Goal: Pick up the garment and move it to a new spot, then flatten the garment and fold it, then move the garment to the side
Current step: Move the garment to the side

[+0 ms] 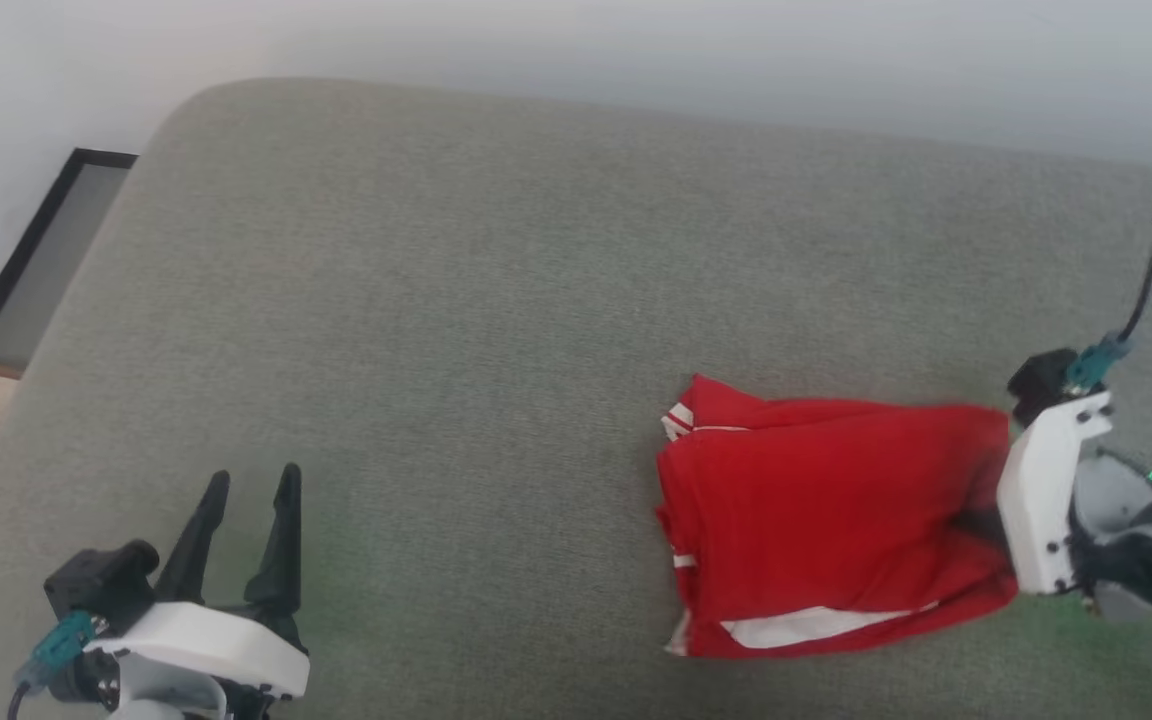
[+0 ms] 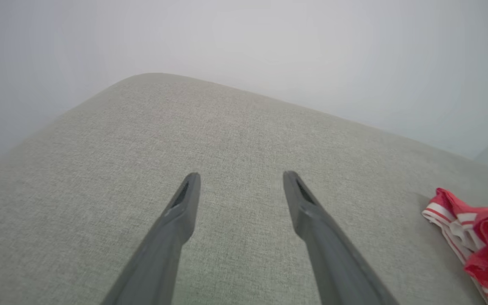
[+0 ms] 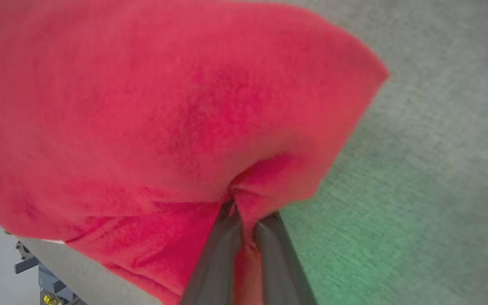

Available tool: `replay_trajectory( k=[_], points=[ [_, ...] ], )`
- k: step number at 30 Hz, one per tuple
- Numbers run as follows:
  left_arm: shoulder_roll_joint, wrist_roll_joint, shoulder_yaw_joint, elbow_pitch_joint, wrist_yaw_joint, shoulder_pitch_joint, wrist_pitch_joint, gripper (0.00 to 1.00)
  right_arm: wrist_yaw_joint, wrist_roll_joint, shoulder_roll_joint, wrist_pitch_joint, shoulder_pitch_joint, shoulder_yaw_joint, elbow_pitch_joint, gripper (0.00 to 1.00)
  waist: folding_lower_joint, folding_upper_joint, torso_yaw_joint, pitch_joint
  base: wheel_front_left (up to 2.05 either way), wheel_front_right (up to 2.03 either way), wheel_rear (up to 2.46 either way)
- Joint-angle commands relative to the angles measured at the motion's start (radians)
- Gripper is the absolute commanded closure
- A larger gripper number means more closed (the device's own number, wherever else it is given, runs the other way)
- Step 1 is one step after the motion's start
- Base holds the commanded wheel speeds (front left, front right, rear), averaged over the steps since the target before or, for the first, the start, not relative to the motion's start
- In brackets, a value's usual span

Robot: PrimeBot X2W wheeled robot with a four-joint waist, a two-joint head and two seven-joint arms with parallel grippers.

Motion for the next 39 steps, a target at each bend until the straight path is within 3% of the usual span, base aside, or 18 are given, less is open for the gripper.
replay_trajectory(
  k=[1,21,39],
  points=[
    [0.003,-0.004,-0.009,-0.003,-0.003,-0.022,-0.004,0.00,-0.003,-0.006,-0.026,0.000,-0.010,-0.014,0.003,1.00,0.0000,0.0000,-0.014,0.010,0.00,0.00,0.00],
    [0.004,0.046,-0.173,-0.039,-0.003,-0.248,-0.004,0.00,-0.003,-0.037,-0.174,-0.032,-0.193,-0.147,0.047,1.00,0.0000,0.0000,-0.223,0.158,0.00,0.00,0.00],
    [0.026,0.048,-0.357,-0.002,-0.003,-0.481,-0.004,0.00,-0.002,-0.163,-0.289,-0.260,-0.409,-0.146,0.221,1.00,0.0000,0.0000,-0.382,0.303,0.00,0.00,0.00]
  ],
)
